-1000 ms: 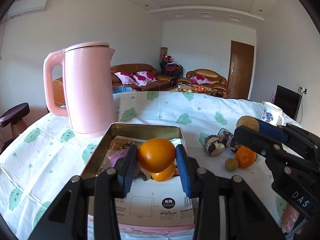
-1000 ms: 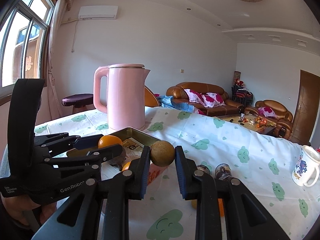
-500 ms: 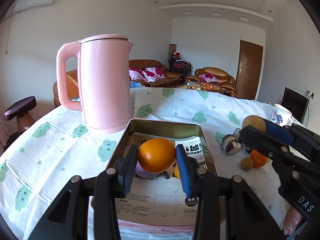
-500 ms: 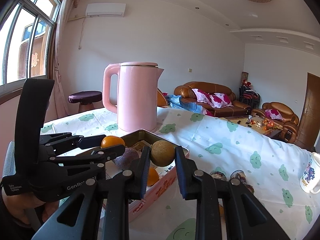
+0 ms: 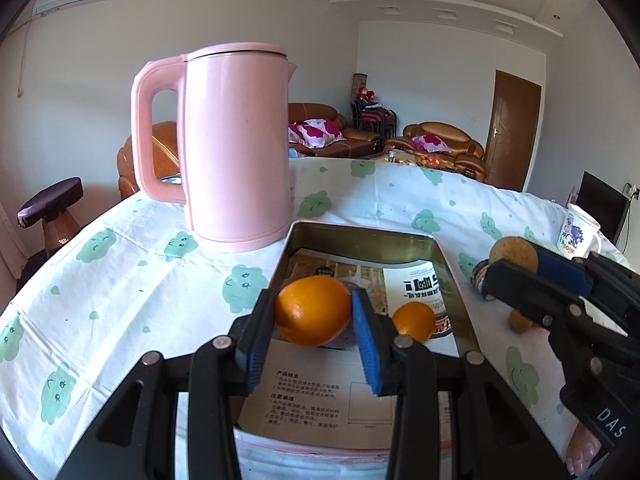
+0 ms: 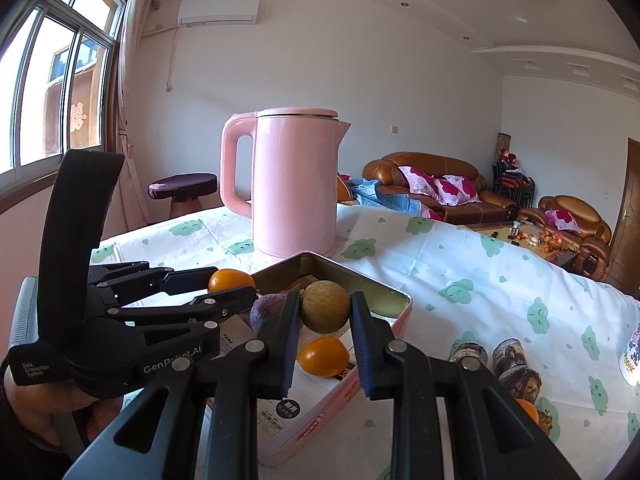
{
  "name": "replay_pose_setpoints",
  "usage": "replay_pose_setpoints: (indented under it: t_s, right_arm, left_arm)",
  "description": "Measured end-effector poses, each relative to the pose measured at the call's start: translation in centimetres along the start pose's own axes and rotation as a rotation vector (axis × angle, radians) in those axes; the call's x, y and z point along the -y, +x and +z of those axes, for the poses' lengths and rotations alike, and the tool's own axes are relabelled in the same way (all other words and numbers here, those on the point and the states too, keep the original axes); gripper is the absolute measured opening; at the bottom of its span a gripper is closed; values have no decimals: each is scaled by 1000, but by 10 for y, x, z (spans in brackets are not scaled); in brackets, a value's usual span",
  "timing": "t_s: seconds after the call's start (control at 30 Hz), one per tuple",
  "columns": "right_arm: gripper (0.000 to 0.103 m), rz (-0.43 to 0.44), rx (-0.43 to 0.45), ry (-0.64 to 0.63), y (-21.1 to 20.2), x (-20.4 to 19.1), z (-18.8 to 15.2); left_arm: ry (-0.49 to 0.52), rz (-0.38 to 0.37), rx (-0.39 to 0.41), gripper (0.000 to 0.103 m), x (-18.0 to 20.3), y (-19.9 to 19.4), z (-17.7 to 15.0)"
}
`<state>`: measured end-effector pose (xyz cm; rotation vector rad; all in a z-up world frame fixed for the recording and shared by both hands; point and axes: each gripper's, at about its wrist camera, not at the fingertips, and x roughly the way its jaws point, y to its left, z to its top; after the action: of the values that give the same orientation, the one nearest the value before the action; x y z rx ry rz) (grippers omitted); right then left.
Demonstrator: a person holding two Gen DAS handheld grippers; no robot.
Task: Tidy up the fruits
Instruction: 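Lower and release the orange into the tin with the left gripper while the right gripper releases the brown fruit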
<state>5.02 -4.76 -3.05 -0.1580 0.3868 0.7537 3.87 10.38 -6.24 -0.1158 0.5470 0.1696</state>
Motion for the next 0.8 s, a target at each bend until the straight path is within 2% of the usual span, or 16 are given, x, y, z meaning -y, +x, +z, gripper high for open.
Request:
replay_pose_setpoints:
  t_s: [0.57,0.8]
  right_arm:
    - [26,28,-84,17,23,-7,-8]
    - [26,30,-121,23,32,-5,-8]
  left_arm:
    - [-14,-30,-73,40,-9,12,-2]
    - [7,-13,-80,40,-9,13,-2]
